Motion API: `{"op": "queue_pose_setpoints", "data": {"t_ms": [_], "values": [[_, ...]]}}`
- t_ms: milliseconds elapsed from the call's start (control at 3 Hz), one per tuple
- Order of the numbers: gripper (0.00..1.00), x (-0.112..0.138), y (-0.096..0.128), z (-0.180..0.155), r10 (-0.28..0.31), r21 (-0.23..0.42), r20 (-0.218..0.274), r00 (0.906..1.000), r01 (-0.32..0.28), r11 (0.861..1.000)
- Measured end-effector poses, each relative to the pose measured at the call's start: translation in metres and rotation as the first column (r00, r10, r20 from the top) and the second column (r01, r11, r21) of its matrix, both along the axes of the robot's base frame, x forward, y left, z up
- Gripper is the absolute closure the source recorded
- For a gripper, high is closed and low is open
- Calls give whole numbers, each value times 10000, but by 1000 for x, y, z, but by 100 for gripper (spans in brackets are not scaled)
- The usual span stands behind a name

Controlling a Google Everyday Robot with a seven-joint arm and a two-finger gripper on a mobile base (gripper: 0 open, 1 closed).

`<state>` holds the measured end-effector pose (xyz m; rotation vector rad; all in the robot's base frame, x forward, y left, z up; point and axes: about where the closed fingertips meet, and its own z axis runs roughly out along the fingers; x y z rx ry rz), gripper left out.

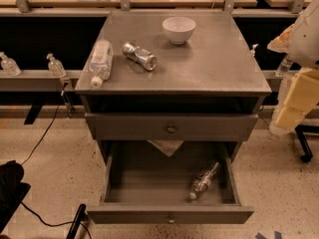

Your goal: Pick water bottle from middle drawer and place on counter

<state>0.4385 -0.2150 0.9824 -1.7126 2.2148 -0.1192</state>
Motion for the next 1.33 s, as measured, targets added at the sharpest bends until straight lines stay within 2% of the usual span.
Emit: {"op": "queue_pose_setpoints", "data": {"t_ms": [333,667,1000,1333], "values": [[0,0,0,1,1,-29,21,10000,-1,10000],[0,10,-10,-16,705,-502,-374,9968,-724,9961],[0,29,-50,-71,2018,-1067,-988,9744,-2120,9714],[0,37,-82,-108,3047,-1596,-877,9484,-3153,9355]]}}
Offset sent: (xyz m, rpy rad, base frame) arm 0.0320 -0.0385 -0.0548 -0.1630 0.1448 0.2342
